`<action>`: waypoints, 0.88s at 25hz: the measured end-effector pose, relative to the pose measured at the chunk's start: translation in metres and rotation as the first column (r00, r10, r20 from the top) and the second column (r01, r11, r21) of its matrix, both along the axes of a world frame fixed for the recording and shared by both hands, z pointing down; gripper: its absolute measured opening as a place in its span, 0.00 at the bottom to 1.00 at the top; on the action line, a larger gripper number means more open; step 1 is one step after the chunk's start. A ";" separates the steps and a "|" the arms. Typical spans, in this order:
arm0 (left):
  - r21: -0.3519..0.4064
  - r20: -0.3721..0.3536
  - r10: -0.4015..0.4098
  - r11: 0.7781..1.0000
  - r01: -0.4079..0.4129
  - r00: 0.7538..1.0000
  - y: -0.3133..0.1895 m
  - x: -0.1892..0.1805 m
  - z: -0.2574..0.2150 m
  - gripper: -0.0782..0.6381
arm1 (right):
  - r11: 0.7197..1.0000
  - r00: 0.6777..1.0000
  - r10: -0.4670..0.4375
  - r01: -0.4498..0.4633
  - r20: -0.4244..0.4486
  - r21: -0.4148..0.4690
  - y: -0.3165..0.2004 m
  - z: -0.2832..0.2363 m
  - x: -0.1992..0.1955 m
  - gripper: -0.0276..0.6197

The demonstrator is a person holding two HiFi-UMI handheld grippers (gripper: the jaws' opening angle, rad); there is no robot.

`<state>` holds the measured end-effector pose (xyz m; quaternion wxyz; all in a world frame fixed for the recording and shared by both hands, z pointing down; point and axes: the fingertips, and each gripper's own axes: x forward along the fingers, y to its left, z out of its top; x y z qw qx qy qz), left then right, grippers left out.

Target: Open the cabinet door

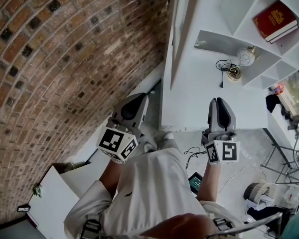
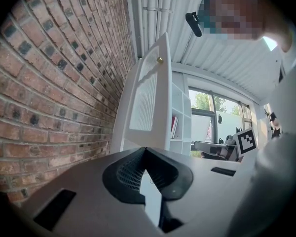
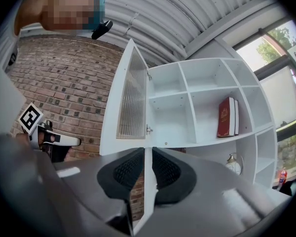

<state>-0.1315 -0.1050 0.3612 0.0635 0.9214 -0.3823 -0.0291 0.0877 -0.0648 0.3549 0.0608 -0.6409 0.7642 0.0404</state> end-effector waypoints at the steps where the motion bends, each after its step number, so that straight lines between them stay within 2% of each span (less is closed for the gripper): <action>1: -0.002 -0.001 -0.002 1.000 0.002 1.000 0.000 0.000 0.000 0.12 | 1.000 1.000 0.002 -0.002 -0.001 -0.003 0.000 0.002 0.000 0.14; 22: -0.011 -0.010 -0.002 1.000 0.002 1.000 -0.001 -0.001 0.003 0.12 | 1.000 0.999 -0.010 0.010 -0.038 -0.011 -0.001 0.001 -0.004 0.13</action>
